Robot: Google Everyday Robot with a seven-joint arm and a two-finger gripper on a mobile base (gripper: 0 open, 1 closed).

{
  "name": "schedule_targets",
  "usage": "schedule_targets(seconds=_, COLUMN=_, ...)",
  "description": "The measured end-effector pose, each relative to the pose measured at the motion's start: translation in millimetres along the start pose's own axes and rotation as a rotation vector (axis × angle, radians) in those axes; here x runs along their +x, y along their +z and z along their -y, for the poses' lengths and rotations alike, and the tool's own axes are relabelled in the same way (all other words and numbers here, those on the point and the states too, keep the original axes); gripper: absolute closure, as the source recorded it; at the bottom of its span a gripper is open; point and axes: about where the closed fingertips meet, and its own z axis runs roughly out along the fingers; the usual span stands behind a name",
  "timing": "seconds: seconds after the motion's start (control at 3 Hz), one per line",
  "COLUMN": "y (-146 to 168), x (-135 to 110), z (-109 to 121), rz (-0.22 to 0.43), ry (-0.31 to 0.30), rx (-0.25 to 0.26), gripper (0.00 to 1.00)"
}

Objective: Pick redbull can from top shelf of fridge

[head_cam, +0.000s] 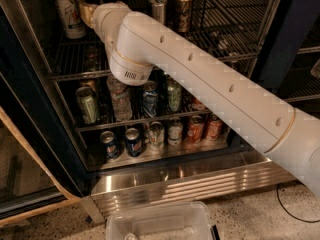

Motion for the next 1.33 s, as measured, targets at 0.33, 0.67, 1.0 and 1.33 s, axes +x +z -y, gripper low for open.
schedule_targets(seconds=0.33, y=13, x=3, z=3, rz=-0.024, ry=-0.007, rx=-0.010, gripper=0.35)
schedule_targets(seconds=0.67, y=22, x=5, z=5, rz=-0.042, ry=-0.011, rx=-0.017, gripper=0.35)
schedule_targets(seconds=1.0, y=32, x=8, z=4, rz=-0.058, ry=-0.020, rx=-0.031, gripper=0.35)
schedule_targets(seconds=1.33, y=53, x=6, z=0, rz=-0.062, ry=-0.032, rx=-0.067, gripper=0.35)
